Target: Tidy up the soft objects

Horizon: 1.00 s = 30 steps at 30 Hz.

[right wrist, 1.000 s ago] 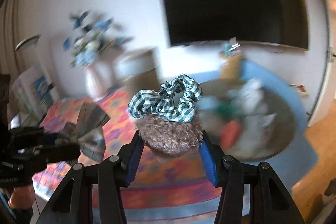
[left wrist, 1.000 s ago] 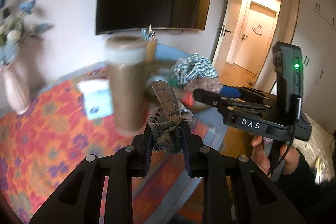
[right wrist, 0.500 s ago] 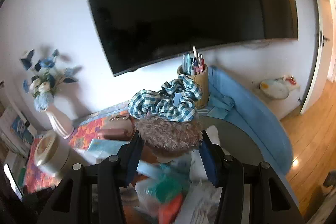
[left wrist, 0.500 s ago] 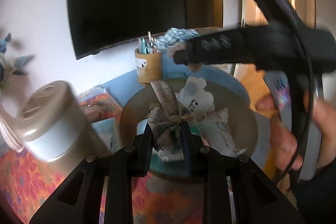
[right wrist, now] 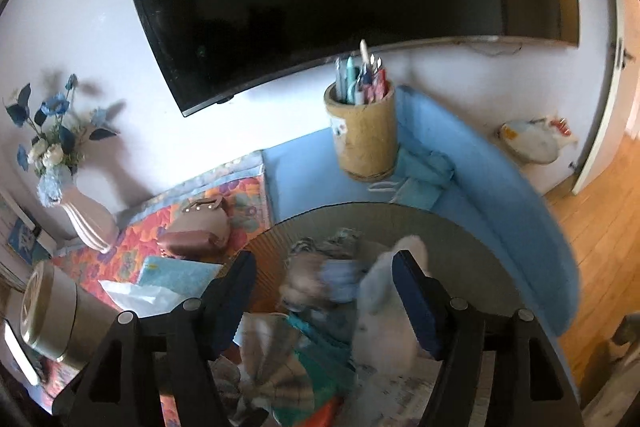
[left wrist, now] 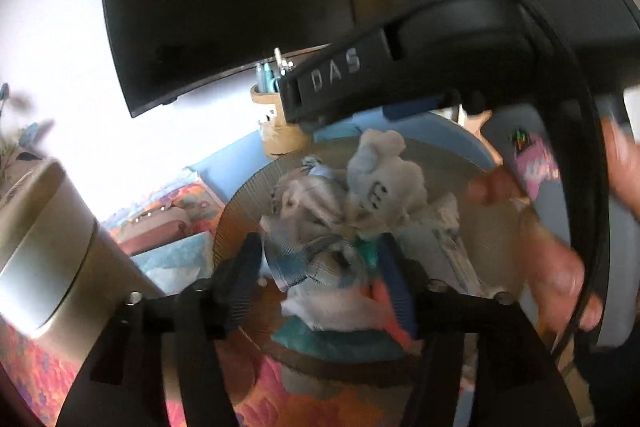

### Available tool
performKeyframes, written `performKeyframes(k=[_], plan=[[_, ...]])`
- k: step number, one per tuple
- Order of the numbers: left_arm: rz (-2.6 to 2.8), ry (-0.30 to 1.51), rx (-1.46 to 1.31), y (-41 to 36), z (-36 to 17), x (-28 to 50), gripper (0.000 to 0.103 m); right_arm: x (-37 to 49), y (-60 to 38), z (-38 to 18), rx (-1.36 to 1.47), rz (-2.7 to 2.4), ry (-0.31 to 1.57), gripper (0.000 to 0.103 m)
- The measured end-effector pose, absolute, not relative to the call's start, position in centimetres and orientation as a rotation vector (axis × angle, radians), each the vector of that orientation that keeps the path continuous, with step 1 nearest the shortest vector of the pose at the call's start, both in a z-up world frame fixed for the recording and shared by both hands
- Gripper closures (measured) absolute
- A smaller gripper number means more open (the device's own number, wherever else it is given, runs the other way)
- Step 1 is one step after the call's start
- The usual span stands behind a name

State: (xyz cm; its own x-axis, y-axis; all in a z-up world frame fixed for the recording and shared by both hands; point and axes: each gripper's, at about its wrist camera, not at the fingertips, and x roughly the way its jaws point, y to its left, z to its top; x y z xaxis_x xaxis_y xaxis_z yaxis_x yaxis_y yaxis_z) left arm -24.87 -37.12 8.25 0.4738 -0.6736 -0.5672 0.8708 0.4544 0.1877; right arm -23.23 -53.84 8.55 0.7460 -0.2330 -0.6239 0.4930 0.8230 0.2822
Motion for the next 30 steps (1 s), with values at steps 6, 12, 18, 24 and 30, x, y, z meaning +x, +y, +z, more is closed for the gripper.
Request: performKeyframes(k=[6, 12, 18, 24, 30], plan=[[-1.041, 0.274, 0.544, -33.1, 9.3, -30.6, 0.026, -28.6, -52.8, 11.0, 0.470, -0.456, 0.491, 0.019], [-1.028, 0.249, 0.502, -26.2, 11.0, -32.3, 0.025, -33.3, -49.6, 11.9, 0.479, -0.443, 0.411, 0.015], [-0.883, 0.288, 0.411, -20.4, 12.8, -29.1, 0.024, -34.1, -44.9, 10.6, 0.495, -0.376, 0.375, 0.014], [-0.707, 0.320, 0.271, -12.8, 14.5, -24.6, 0.024, -32.2, -37.3, 10.3, 0.419, -0.227, 0.358, 0.014], [-0.339, 0.300, 0.203, -5.6, 14.6, -18.7, 0.013, -26.3, -25.4, 12.4, 0.172, -0.135, 0.374, 0.000]])
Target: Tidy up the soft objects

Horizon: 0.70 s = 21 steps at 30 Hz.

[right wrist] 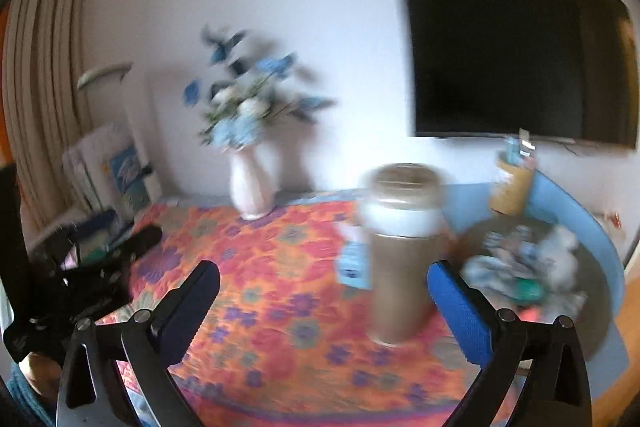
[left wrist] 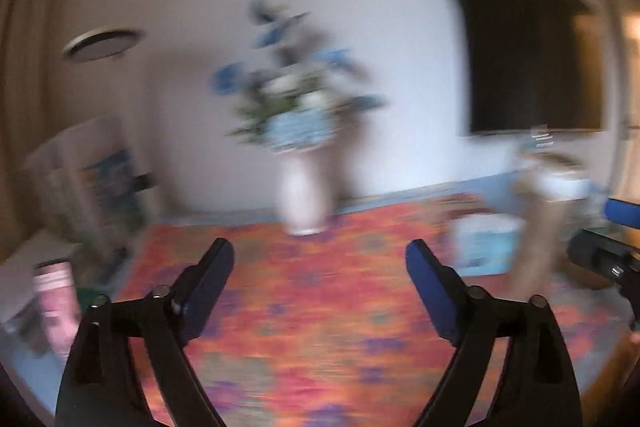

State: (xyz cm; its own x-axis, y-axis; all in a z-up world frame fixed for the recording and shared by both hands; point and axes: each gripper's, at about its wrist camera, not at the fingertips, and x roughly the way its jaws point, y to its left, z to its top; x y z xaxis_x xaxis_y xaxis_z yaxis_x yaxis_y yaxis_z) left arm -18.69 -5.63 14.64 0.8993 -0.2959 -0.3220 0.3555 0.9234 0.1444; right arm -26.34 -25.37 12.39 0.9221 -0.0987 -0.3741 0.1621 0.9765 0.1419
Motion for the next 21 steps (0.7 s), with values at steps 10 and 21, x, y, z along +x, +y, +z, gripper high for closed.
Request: performKeyframes(k=[10, 21], plan=[[-0.176, 0.421, 0.188, -0.4, 9.8, -8.6, 0.009, -12.9, -18.3, 7.3, 0.164, -0.170, 0.356, 0.000], [-0.168, 0.600, 0.195, 0.2, 4.1, -4.7, 0.006, -8.7, -17.3, 2.5, 0.150, -0.138, 0.477, 0.000]])
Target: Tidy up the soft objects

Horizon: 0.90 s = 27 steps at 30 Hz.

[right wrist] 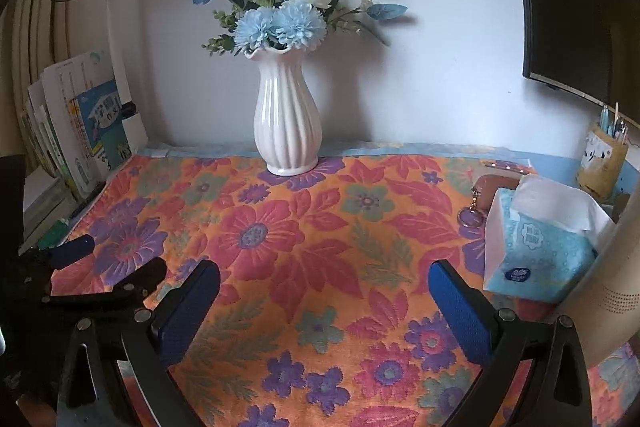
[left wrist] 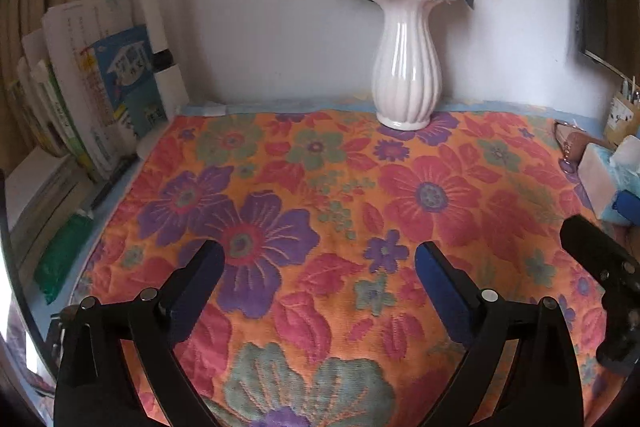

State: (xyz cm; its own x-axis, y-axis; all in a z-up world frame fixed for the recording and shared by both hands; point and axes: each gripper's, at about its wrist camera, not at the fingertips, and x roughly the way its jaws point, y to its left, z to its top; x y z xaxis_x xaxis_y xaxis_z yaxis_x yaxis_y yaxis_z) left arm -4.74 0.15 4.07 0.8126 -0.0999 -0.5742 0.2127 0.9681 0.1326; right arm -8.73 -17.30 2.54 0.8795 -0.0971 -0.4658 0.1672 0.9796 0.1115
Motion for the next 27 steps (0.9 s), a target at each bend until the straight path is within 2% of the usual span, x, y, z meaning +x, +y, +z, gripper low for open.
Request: performKeyframes(k=[5, 27], plan=[[-0.165, 0.593, 0.217, -0.1, 4.0, -5.2, 0.003, -8.5, -16.7, 2.3, 0.115, -0.149, 0.497, 0.000], [-0.174, 0.619, 0.206, 0.3, 3.9, -4.9, 0.003, -8.0, -16.3, 2.0, 0.083, -0.160, 0.525, 0.000]])
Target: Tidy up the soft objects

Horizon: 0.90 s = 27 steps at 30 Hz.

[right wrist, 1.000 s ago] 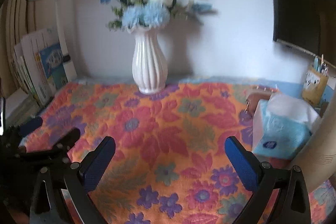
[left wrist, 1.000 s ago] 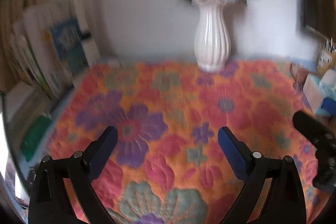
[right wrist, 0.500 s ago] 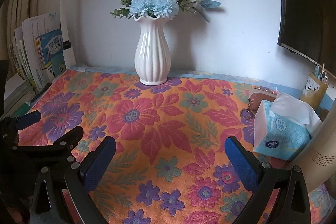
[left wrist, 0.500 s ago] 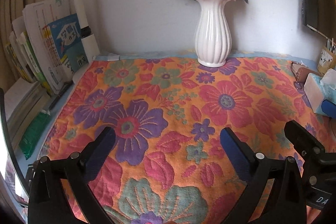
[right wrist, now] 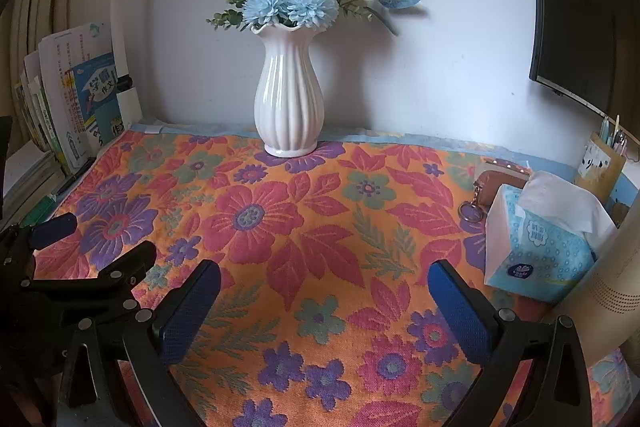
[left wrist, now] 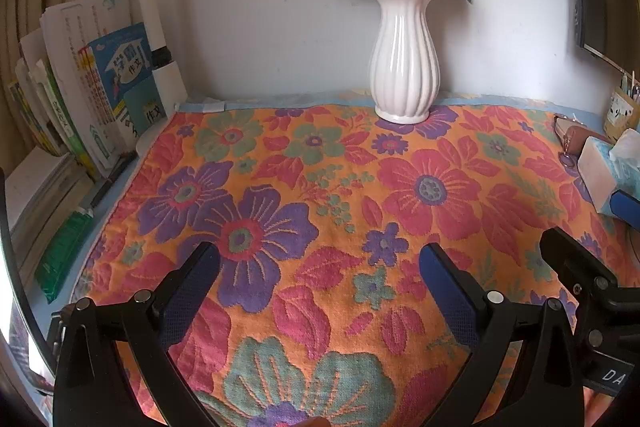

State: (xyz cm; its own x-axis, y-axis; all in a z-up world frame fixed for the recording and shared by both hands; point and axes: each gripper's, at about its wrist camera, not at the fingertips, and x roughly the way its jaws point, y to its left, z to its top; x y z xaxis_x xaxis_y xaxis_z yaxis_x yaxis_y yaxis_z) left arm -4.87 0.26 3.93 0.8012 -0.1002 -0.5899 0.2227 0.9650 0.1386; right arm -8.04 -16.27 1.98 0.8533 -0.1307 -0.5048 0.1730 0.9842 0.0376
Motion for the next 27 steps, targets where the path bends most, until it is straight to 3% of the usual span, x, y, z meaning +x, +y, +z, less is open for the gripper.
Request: performKeyframes(k=[27], plan=[[-0.172, 0.630, 0.226, 0.03, 3.64, -4.79, 0.003, -8.02, -16.23, 1.72, 0.097, -0.166, 0.531, 0.000]])
